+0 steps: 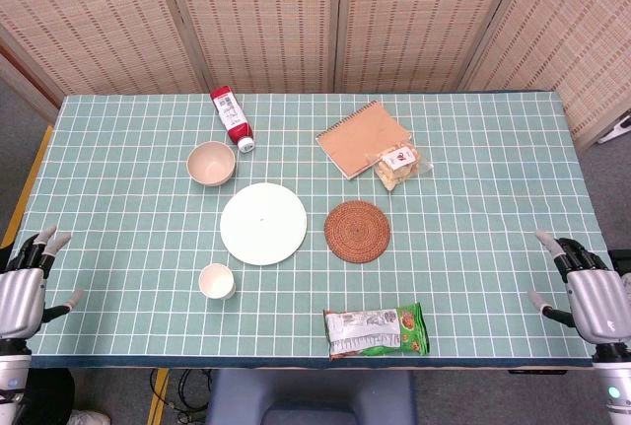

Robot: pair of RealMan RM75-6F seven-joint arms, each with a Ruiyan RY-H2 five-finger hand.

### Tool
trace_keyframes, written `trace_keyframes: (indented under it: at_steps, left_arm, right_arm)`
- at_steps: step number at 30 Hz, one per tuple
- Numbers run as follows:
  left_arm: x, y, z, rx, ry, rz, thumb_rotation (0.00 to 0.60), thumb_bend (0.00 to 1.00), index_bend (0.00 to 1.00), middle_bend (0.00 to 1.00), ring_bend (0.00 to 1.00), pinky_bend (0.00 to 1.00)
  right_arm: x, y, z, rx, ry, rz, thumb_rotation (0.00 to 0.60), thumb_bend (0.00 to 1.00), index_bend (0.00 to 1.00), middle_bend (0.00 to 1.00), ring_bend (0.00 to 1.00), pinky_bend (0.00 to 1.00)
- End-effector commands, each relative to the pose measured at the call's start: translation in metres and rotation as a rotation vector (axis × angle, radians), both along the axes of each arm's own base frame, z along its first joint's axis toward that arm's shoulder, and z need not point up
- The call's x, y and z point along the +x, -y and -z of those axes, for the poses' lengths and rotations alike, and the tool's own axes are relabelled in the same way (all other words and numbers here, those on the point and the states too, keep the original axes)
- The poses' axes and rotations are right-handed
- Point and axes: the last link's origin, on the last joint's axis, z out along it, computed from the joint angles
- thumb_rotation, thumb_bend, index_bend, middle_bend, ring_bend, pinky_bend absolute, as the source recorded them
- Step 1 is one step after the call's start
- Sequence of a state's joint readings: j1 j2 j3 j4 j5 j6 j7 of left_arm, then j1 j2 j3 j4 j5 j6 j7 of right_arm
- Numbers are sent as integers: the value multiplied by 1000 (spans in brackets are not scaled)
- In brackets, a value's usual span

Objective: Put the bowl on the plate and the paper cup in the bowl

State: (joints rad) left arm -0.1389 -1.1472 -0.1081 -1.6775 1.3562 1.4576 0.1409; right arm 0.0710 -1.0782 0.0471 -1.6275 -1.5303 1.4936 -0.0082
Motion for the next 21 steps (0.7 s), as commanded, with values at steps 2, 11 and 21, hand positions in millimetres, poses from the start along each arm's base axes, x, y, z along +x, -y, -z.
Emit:
trace_keyframes:
  at_steps: [2,11,21]
  left_arm:
    - [0,0,0,1,1,1,600,218,158,58,98,275]
    - [1,0,1,-2,4,5,600,218,158,60,98,274]
    - [3,-8,3,-31,4,36,600,218,158,74,112,275]
  right_arm:
    - [0,0,-1,-2,0,0,600,214,124,237,157,302]
    - [0,-1,-1,-5,2,-3,600,214,124,237,156,302]
    - [0,-3,-3,-15,3,-4,600,214,124,237,156,302]
